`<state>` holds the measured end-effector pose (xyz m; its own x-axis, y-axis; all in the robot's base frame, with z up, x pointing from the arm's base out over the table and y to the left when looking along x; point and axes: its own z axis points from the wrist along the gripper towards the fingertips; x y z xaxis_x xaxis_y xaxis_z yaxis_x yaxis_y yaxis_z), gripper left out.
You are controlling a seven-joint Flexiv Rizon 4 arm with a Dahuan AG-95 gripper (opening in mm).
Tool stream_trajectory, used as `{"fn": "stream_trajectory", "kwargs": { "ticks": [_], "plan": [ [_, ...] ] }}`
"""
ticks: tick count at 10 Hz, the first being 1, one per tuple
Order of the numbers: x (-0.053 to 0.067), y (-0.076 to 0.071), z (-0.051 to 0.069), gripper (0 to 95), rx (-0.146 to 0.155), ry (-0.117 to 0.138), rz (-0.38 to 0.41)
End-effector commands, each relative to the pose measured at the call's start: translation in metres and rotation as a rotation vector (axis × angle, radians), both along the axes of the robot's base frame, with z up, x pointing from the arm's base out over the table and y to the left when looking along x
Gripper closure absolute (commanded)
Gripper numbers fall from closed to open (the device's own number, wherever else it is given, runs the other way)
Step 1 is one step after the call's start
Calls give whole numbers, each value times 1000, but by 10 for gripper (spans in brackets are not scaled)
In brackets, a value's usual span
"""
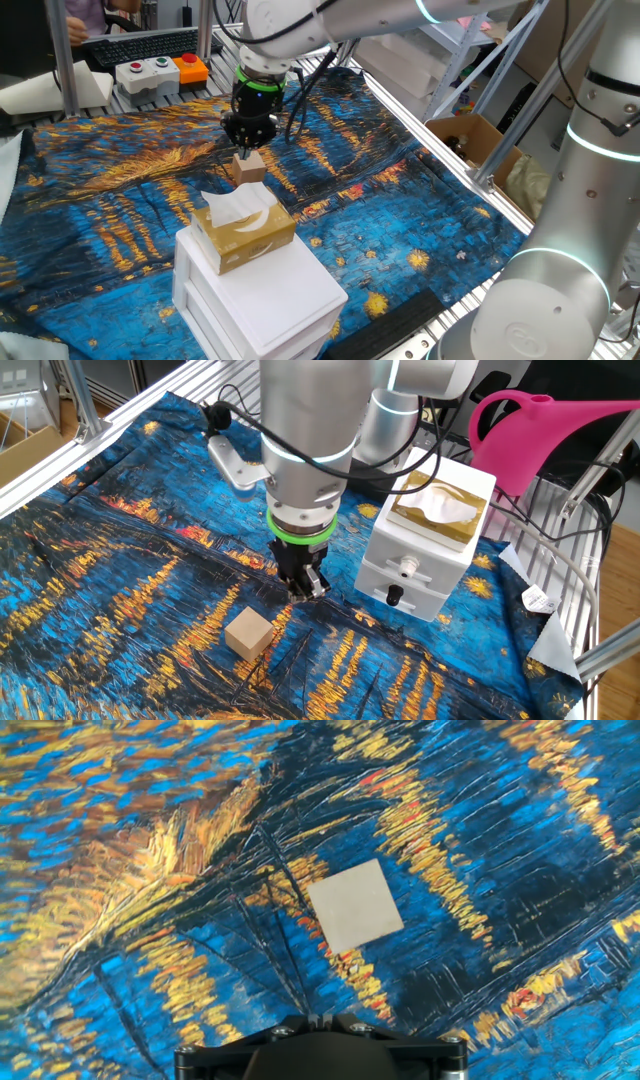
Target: Approach and touch the side of the small block
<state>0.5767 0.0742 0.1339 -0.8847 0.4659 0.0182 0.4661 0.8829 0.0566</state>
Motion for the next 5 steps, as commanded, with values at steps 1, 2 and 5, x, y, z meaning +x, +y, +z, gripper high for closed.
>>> {"fn": "stream_trajectory", "kwargs": {
  "ticks": [1,2,5],
  "plan": [
    [-1,0,0,950,-4,-8,-1],
    [-1,0,0,950,-2,-7,-1],
    [-1,0,0,950,-4,-7,18]
  ]
}}
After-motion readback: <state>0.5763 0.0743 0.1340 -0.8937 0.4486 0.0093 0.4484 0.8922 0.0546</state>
